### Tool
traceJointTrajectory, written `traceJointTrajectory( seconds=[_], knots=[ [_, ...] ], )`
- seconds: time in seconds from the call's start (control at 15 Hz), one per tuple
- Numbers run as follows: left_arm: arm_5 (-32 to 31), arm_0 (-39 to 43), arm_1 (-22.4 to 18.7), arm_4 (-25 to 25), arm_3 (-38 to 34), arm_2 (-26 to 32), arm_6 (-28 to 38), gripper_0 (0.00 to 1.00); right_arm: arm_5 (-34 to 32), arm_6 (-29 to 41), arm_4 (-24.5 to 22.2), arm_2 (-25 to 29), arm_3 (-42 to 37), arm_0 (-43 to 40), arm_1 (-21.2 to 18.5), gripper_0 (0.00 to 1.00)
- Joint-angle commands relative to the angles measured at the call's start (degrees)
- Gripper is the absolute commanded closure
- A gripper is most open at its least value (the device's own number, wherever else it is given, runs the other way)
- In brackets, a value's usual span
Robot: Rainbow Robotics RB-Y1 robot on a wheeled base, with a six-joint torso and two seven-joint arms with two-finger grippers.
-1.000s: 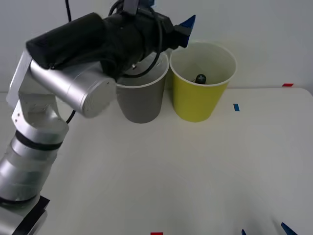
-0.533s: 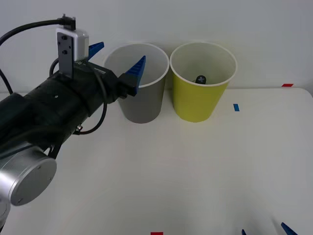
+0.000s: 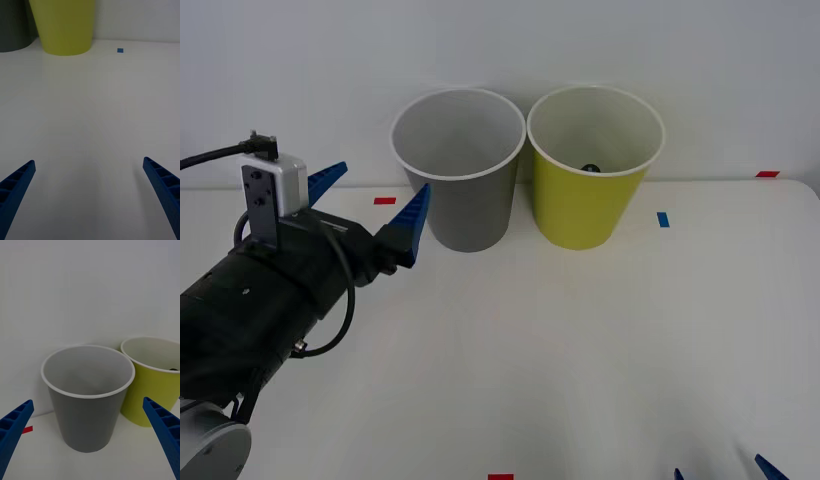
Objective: Put cans in the gray bin and PET bottles in the light green bin.
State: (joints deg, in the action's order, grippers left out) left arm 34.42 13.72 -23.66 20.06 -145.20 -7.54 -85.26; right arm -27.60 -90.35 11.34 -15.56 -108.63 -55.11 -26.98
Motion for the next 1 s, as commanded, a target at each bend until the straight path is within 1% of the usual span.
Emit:
traceJointTrajectory(
  seconds=[0.07, 0.13, 0.27, 0.33, 0.47, 0.53, 0.67, 0.73, 0.8, 0.93, 1.0],
  knots=[
    [-0.58, 3.86, 0.19, 0.06, 0.00, 1.30, -0.17, 0.00, 0.00, 0.00, 0.00, 0.00, 0.00, 0.00, 0.00, 0.00],
    [-0.58, 4.92, 0.89, -0.20, 0.00, 1.57, -0.17, 0.00, 0.00, 0.00, 0.00, 0.00, 0.00, 0.00, 0.00, 0.00],
    [-0.67, 6.94, 3.79, -0.64, 0.00, 2.27, -0.61, 0.00, 0.00, 0.00, 0.00, 0.00, 0.00, 0.00, 0.00, 0.00],
    [-0.58, 7.29, 4.06, -0.64, 0.00, 3.06, -0.87, 0.00, 0.00, 0.00, 0.00, 0.00, 0.00, 0.00, 0.00, 0.00],
    [-0.50, 8.34, 1.86, 0.85, 0.00, 4.47, -1.05, 0.00, 0.00, 0.00, 0.00, 0.00, 0.00, 0.00, 0.00, 0.00],
    [-1.99, 9.75, 0.98, 2.17, 0.09, 4.64, -0.96, 0.00, 0.00, 0.00, 0.00, 0.00, 0.00, 0.00, 0.00, 0.00],
    [-5.68, 13.18, -0.25, 1.03, 1.06, 4.29, -0.61, 0.00, 0.00, 0.00, 0.00, 0.00, 0.00, 0.00, 0.00, 0.00],
    [-8.49, 14.67, -1.04, -0.73, 1.94, 3.24, -0.17, 0.00, 0.00, 0.00, 0.00, 0.00, 0.00, 0.00, 0.00, 0.00],
    [-11.31, 16.08, -1.57, -3.72, 3.17, 2.01, 0.45, 0.00, 0.00, 0.00, 0.00, 0.00, 0.00, 0.00, 0.00, 0.00],
    [-16.05, 18.63, -2.53, -7.41, 5.37, 0.07, 1.59, 0.00, 0.00, 0.00, 0.00, 0.00, 0.00, 0.00, 0.00, 0.00],
    [-19.57, 20.21, -2.97, -8.90, 7.04, -1.16, 2.21, 0.00, 0.00, 0.00, 0.00, 0.00, 0.00, 0.00, 0.00, 0.00]
  ],
)
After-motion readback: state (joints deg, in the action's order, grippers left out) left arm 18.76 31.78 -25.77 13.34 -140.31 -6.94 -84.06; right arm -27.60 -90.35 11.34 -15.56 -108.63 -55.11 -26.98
